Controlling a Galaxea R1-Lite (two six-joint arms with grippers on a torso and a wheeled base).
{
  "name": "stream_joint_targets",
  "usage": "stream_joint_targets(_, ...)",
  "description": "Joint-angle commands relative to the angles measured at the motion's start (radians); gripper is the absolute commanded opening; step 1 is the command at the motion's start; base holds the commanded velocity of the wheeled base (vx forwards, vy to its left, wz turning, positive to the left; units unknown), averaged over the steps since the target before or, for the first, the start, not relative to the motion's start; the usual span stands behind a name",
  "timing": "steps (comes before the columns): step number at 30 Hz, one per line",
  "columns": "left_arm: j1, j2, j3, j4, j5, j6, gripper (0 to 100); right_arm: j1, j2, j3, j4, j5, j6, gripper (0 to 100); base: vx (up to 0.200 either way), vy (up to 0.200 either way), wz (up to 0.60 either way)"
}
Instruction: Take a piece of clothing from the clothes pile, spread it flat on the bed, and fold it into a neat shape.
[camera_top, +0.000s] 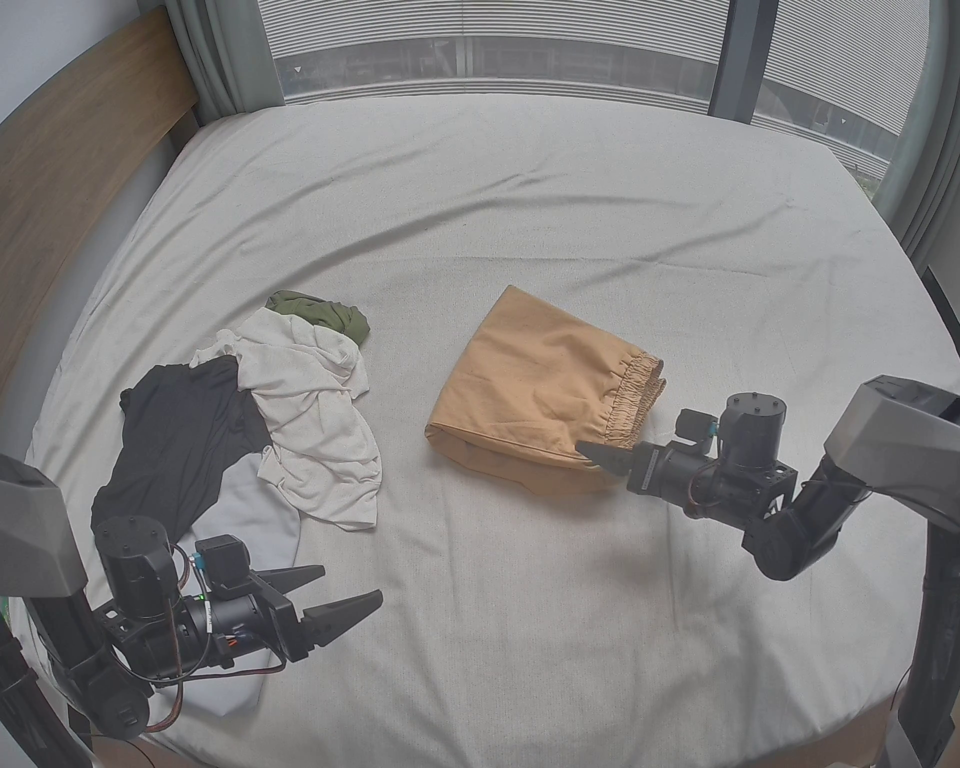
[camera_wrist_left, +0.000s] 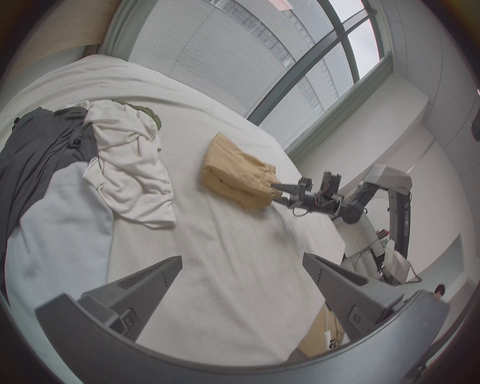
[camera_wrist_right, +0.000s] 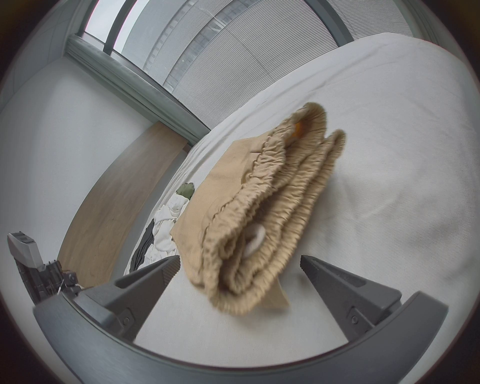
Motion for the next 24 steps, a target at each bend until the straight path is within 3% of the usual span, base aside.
stream_joint_targets(1,-0.039,-0.216,0.005,-0.001,-0.001,-0.083,100,-0.056,-0.243,0.228,-0.010,-0.002,-0.034,100,0.000,0.000,0.00)
stream_joint_targets(9,-0.071,-0.442,0.053,0.003,0.016,-0.081,100,-0.120,-0.588,0.513,-0.102,-0.004,-0.078,100,0.000,0.000,0.00)
stream_joint_targets(14,-0.071,-0.551,0.053,0.055,0.074,-0.081,100,-0.145,-0.778,0.619,-0.097,-0.002,-0.106,100,0.000,0.000,0.00)
stream_joint_targets(16,-0.075,-0.647,0.053,0.123,0.128,-0.075,100,-0.160,-0.899,0.657,-0.077,-0.002,-0.109,100,0.000,0.000,0.00)
stream_joint_targets(19,-0.071,-0.755,0.053,0.218,0.149,-0.058,100,-0.169,-1.014,0.685,-0.010,-0.002,-0.135,100,0.000,0.000,0.00)
stream_joint_targets(24,-0.065,-0.976,0.053,0.511,0.231,-0.021,100,-0.177,-1.224,0.729,0.137,-0.002,-0.152,100,0.000,0.000,0.00)
